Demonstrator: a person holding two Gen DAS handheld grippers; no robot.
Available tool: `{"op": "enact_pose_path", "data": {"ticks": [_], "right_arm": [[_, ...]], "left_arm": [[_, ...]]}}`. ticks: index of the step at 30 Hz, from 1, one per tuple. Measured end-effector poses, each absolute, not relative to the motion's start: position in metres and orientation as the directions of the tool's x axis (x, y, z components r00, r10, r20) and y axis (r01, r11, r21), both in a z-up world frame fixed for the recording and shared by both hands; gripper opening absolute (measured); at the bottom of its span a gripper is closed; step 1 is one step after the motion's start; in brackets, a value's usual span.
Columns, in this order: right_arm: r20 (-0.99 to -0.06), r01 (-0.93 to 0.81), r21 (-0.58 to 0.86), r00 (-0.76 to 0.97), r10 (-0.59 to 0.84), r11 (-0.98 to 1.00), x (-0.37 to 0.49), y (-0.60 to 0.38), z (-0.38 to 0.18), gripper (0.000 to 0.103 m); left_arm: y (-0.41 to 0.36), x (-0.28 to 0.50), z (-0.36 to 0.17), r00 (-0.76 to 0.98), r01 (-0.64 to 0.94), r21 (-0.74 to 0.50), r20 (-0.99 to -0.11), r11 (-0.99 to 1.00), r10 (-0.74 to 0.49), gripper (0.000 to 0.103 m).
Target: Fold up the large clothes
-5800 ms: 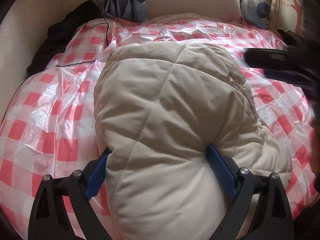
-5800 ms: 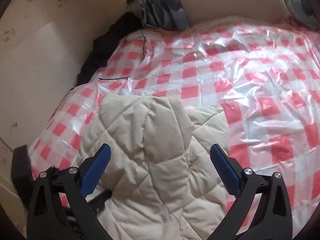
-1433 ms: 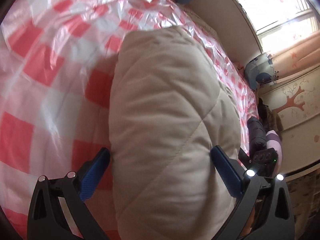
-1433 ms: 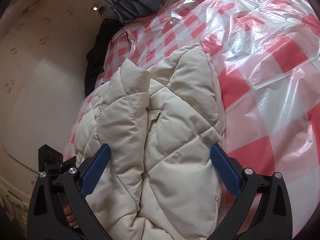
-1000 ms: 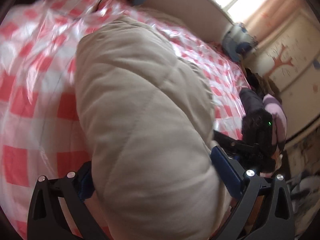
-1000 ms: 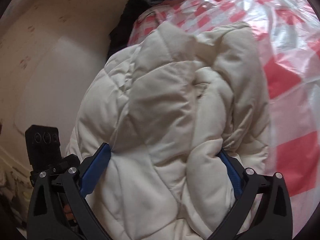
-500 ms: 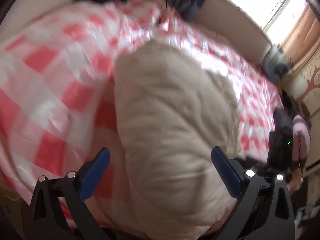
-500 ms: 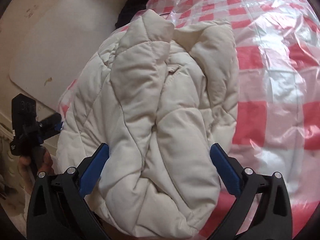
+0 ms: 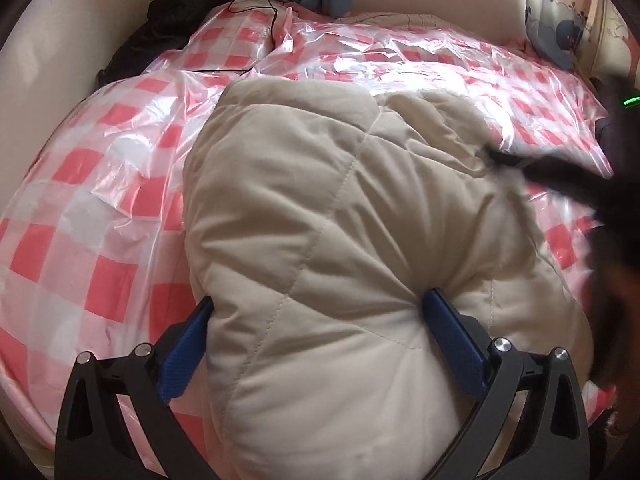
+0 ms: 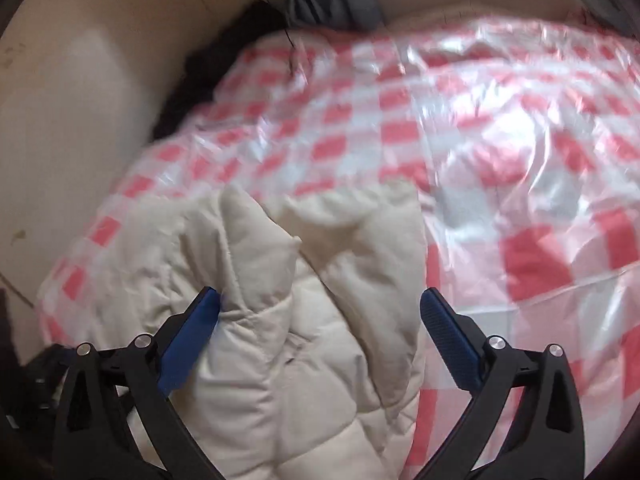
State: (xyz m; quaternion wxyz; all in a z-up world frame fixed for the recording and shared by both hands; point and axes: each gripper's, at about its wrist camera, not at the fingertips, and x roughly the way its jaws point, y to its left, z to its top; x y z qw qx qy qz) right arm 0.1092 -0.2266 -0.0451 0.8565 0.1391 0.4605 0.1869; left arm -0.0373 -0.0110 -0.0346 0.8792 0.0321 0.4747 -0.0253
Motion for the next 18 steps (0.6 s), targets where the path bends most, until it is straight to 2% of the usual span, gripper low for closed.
{"op": "enact_pose_path", "data": {"ticks": [1,2,4,7,9,12,13,14,15,16,18], "right_arm": [[-0.721,-0.158,0.522,0.443,0.533,0.838,0.121,-0.232,-0.08,0.097],[-0.701,-0.133,0.572,0.432,0.567,0.809,0.124,-0.238,-0.091,0.097],[-0.745,-0.158,0.499,0.425,0.515,0.852,0.124,-0.229,-0.082,0.097],[-0.731,-0.147,0.531,0.418,0.539,0.835,0.123,-0.237,-0.078,0.097],[-0.702,-0.161,0.521,0.479,0.527,0.839,0.103,-0.244,-0.05,0.097],[-0.598,-0.346,0.466,0.556,0.577,0.815,0.052,-0.243,0.008,0.097],[-0.599,-0.394,0.411,0.563,0.569,0.822,0.035,-0.239,0.017,0.097],[-0.648,-0.398,0.347,0.553,0.524,0.849,0.023,-0.233,0.011,0.097],[-0.741,-0.38,0.267,0.506,0.441,0.886,0.018,-0.226,-0.007,0.097],[-0.801,-0.375,0.27,0.423,0.423,0.887,0.015,-0.221,-0.037,0.097],[-0.794,-0.286,0.425,0.338,0.506,0.859,0.021,-0.239,-0.056,0.097]], "left_arm": [[-0.007,-0.035,-0.037,0.545,0.068,0.012,-0.838,0.998,-0.027,0.097],[-0.007,-0.031,-0.039,0.542,0.07,0.015,-0.84,0.997,-0.025,0.097],[-0.016,-0.027,-0.04,0.538,0.057,0.03,-0.843,0.998,-0.006,0.098],[-0.017,-0.033,-0.033,0.535,0.056,-0.01,-0.844,0.998,-0.038,0.097],[-0.011,-0.048,-0.026,0.548,0.028,-0.046,-0.834,0.999,-0.054,0.097],[-0.003,-0.076,-0.024,0.576,-0.006,-0.097,-0.814,0.995,-0.076,0.097],[0.001,-0.082,-0.024,0.579,-0.013,-0.121,-0.81,0.993,-0.091,0.097],[0.006,-0.09,-0.024,0.582,-0.028,-0.154,-0.806,0.988,-0.109,0.097],[0.011,-0.099,-0.023,0.588,-0.047,-0.191,-0.799,0.98,-0.127,0.097],[0.015,-0.107,-0.023,0.592,-0.061,-0.216,-0.794,0.975,-0.139,0.097],[0.019,-0.123,-0.024,0.591,-0.086,-0.227,-0.795,0.97,-0.134,0.097]]}}
